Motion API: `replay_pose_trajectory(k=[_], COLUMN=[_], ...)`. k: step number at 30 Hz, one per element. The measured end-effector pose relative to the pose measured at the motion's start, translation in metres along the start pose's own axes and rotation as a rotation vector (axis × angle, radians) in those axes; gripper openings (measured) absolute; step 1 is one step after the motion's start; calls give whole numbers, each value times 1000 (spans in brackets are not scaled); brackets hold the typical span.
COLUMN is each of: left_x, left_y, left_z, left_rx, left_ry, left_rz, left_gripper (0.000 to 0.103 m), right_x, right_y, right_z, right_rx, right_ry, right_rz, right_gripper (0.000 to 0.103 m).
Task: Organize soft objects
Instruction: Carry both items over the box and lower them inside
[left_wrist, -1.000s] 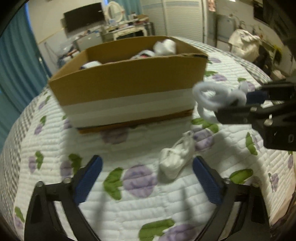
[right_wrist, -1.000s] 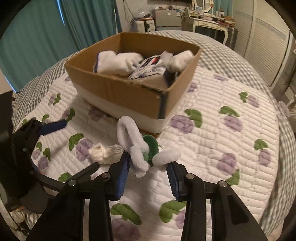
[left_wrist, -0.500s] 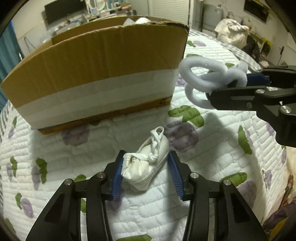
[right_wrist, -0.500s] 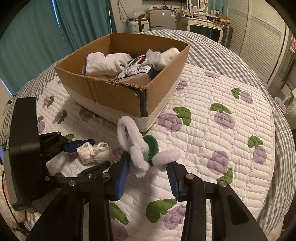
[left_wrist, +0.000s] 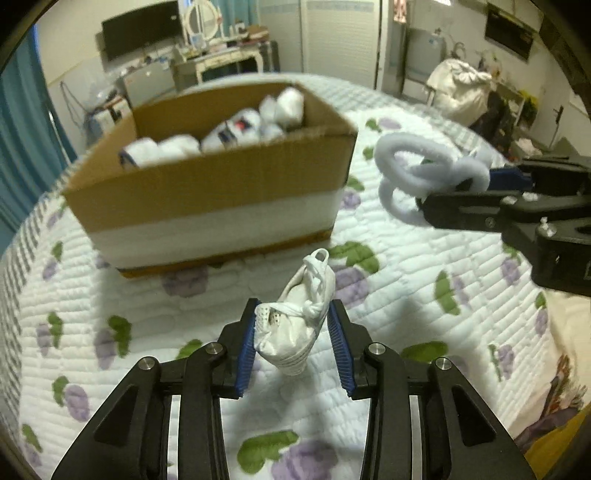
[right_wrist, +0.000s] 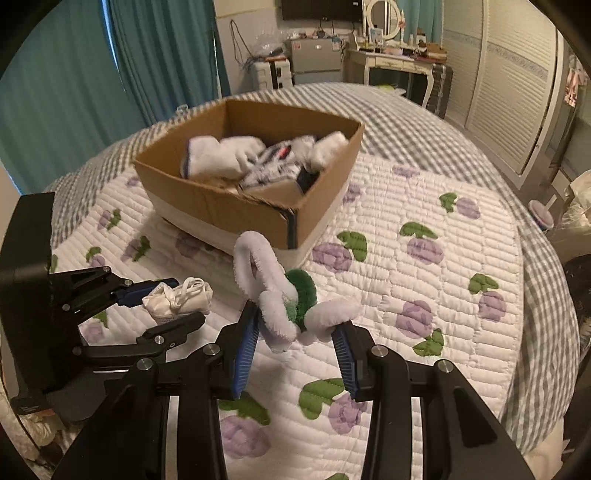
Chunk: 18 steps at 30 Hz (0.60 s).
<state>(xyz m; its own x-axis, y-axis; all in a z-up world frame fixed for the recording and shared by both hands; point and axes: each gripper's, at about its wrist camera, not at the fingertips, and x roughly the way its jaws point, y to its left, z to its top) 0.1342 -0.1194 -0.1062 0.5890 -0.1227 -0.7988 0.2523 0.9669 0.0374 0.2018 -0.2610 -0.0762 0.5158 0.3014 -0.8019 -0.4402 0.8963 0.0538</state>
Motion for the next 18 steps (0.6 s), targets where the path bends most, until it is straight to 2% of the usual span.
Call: replay_pose_trajectory(k=[11, 18], left_x=[-85, -123], left_y=[9, 32], left_z=[16, 32], left_rx=[23, -7], left_ry=[-172, -274], left_rz=[56, 65], left_gripper=[36, 36], right_x=[-70, -107], right_y=[41, 61], right_z=[7, 35], right_rx=[-37, -66], right_ry=[-124, -204], right_rz=[-16, -20], right_gripper=[39, 39])
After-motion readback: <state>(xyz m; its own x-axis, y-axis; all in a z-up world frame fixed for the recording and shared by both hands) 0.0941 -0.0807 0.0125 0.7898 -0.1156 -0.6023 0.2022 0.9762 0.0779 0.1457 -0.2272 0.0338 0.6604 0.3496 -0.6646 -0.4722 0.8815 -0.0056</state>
